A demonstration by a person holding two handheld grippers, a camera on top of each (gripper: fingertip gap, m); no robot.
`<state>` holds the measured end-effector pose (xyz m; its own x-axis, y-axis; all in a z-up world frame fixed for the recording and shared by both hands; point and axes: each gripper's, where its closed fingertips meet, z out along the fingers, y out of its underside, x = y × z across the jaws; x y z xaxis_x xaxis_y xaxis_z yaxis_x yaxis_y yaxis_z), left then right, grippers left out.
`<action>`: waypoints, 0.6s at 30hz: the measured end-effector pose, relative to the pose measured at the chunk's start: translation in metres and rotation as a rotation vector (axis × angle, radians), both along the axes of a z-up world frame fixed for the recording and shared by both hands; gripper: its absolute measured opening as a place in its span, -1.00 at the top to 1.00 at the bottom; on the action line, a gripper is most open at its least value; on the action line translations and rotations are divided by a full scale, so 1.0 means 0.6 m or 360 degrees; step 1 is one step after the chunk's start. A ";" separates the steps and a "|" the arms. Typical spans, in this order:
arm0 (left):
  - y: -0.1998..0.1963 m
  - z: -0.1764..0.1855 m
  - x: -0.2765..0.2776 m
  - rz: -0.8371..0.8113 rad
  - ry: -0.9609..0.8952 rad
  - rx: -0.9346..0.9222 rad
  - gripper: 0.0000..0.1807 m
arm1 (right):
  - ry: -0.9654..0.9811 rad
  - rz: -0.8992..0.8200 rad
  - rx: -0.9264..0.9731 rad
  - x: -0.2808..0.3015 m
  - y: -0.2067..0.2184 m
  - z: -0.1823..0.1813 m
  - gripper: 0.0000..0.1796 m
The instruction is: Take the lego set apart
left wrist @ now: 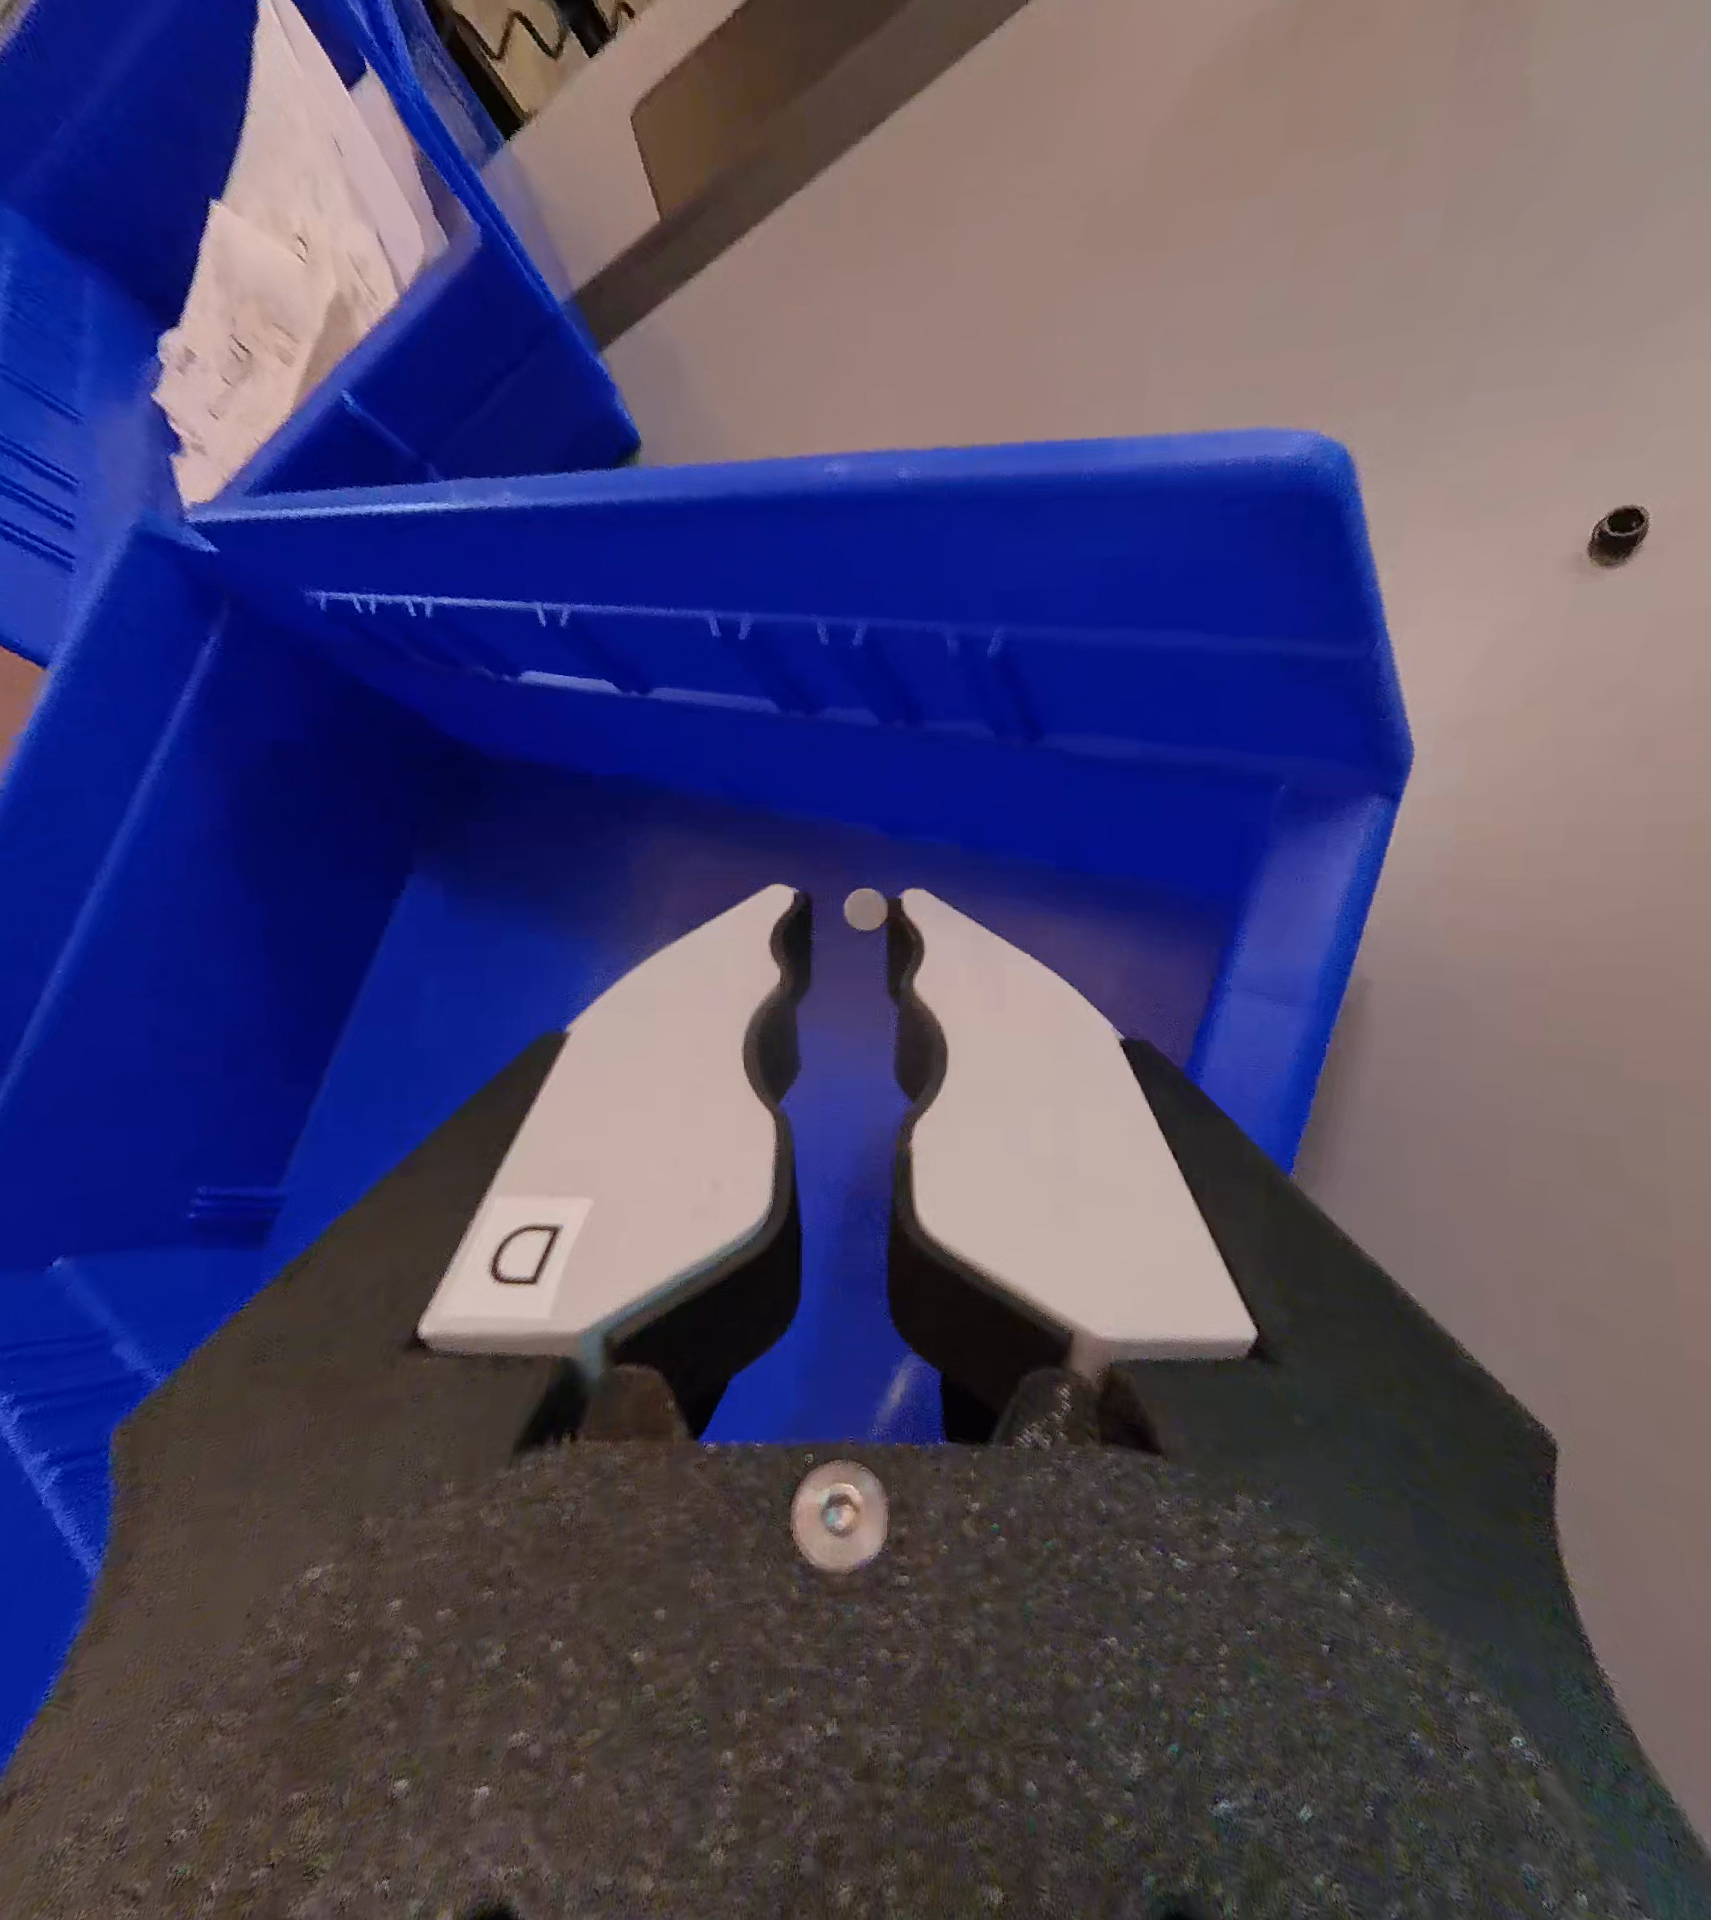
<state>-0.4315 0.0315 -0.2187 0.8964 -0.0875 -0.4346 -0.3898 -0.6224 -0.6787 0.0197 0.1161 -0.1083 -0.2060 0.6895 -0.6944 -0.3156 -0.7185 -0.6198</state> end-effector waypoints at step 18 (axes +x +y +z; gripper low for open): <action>0.018 0.026 0.051 -0.0256 -0.0274 0.0146 0.60 | 0.0009 0.0028 -0.0003 -0.001 -0.004 0.002 0.91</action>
